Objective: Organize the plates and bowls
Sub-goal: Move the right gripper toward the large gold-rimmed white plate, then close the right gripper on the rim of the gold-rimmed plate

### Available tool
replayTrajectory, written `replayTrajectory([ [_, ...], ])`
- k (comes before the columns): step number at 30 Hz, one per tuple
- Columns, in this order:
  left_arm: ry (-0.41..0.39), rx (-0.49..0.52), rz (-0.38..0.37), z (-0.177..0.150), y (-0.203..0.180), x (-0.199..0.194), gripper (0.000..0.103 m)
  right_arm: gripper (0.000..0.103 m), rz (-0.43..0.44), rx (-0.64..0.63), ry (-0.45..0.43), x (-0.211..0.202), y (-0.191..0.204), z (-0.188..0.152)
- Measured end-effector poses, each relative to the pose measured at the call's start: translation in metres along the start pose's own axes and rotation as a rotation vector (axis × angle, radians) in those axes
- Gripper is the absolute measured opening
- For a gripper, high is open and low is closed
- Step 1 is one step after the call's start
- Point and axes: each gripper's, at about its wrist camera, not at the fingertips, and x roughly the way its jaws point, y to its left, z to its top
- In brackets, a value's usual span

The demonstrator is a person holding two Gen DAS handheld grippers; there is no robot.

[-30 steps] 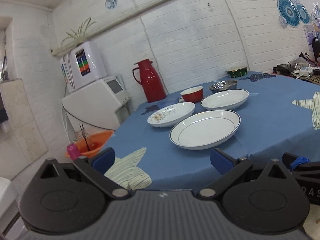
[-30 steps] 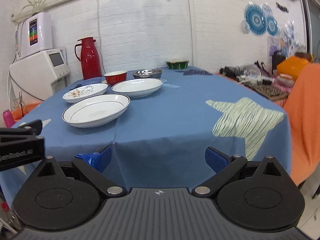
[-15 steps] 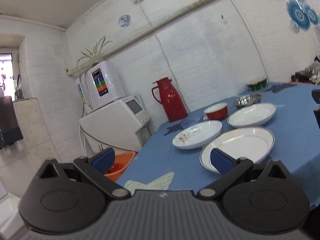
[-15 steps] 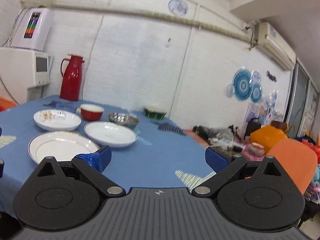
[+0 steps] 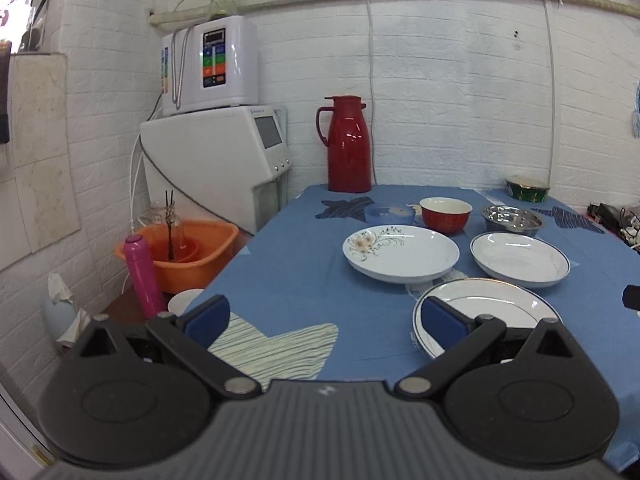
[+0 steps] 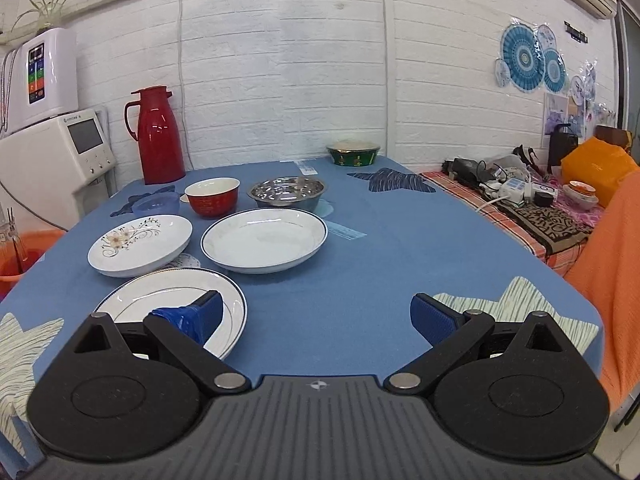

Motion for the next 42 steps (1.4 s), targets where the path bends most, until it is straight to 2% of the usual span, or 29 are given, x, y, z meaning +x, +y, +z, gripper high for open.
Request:
replayTrajectory([
  [5, 0.072, -0.057, -0.038, 0.002, 0.014, 0.01, 0.101, 0.088, 0.074, 0.014, 0.039, 0.0, 0.004, -0.003],
  [7, 0.083, -0.068, -0.031, 0.004, 0.015, 0.013, 0.101, 0.088, 0.111, 0.034, 0.055, -0.001, 0.004, -0.001],
  [12, 0.105, -0.057, -0.01, 0.012, 0.006, 0.022, 0.101, 0.088, 0.131, 0.029, 0.079, 0.007, 0.004, 0.005],
  [17, 0.139, -0.011, -0.02, 0.013, -0.01, 0.038, 0.101, 0.088, 0.156, 0.049, 0.123, 0.026, 0.002, 0.007],
  [26, 0.254, 0.03, -0.089, 0.005, -0.038, 0.089, 0.101, 0.088, 0.126, 0.03, 0.21, 0.069, 0.004, 0.004],
  [32, 0.351, 0.066, -0.09, -0.001, -0.057, 0.129, 0.101, 0.088, 0.115, 0.007, 0.299, 0.113, 0.011, 0.0],
  [42, 0.421, 0.072, -0.131, -0.002, -0.059, 0.162, 0.101, 0.088, 0.121, -0.021, 0.335, 0.131, 0.029, -0.004],
])
